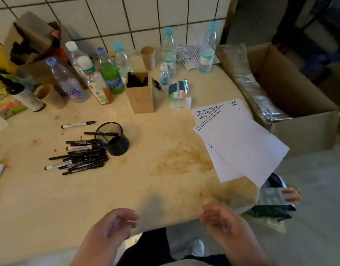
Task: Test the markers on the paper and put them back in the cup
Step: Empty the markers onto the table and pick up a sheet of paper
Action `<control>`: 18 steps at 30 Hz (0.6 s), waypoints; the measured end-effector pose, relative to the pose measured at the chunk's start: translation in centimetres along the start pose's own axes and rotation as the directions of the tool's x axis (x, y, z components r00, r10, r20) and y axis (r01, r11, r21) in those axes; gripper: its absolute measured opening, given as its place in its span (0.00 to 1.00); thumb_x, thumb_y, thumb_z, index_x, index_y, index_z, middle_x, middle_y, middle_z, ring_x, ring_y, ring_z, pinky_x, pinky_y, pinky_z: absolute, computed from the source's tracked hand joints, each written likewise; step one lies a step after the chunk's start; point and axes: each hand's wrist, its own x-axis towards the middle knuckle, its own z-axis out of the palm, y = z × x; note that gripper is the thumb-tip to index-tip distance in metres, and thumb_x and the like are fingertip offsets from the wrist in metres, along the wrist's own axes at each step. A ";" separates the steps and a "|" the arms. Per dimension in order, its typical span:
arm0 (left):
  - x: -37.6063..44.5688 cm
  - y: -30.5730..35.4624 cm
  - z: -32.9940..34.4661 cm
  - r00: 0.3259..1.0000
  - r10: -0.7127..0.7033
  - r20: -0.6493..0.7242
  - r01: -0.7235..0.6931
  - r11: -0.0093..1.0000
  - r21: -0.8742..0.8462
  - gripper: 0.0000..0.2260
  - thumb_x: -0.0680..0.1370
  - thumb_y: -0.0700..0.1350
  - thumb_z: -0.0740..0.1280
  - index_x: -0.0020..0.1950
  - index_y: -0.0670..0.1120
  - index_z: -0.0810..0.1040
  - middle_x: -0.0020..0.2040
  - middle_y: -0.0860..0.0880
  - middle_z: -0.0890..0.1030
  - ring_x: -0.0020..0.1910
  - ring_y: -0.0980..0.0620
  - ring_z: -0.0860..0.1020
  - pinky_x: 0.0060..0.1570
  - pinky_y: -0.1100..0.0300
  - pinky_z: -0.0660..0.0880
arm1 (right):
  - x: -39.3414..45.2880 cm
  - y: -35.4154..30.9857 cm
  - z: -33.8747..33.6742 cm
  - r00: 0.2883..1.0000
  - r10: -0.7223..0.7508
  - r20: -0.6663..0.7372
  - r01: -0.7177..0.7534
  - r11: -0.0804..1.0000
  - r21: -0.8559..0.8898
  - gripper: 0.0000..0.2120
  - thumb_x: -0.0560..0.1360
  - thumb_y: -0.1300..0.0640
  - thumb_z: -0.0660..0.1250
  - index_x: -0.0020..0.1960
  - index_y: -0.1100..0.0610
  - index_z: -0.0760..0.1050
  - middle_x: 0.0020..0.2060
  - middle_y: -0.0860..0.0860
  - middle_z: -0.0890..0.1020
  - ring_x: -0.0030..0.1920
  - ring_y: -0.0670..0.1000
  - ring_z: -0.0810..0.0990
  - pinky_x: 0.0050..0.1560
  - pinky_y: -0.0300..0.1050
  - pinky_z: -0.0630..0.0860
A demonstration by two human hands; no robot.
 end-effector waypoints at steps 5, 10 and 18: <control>0.8 1.2 2.1 0.999 0.017 0.042 -0.018 0.999 0.033 0.16 0.77 0.25 0.62 0.46 0.44 0.83 0.46 0.44 0.87 0.48 0.45 0.84 0.49 0.50 0.76 | 0.9 -0.4 -1.0 0.998 0.032 -0.056 -0.030 0.999 0.038 0.20 0.71 0.74 0.71 0.49 0.49 0.83 0.43 0.49 0.88 0.46 0.50 0.86 0.57 0.59 0.79; 4.5 3.0 3.9 0.994 0.060 0.094 -0.064 0.997 0.037 0.18 0.76 0.28 0.65 0.44 0.52 0.85 0.45 0.42 0.86 0.46 0.47 0.83 0.48 0.48 0.76 | 2.6 -2.2 -2.7 0.995 -0.006 -0.103 0.007 1.000 0.005 0.27 0.71 0.72 0.72 0.48 0.36 0.82 0.44 0.48 0.88 0.46 0.49 0.86 0.54 0.54 0.80; 7.1 3.6 6.7 0.994 0.032 0.101 -0.035 0.999 0.030 0.17 0.77 0.27 0.64 0.43 0.46 0.84 0.44 0.42 0.86 0.46 0.43 0.84 0.45 0.48 0.76 | 4.3 -3.0 -5.7 0.987 -0.021 -0.162 0.023 1.000 0.011 0.22 0.71 0.74 0.70 0.47 0.46 0.83 0.43 0.51 0.87 0.46 0.51 0.85 0.52 0.49 0.79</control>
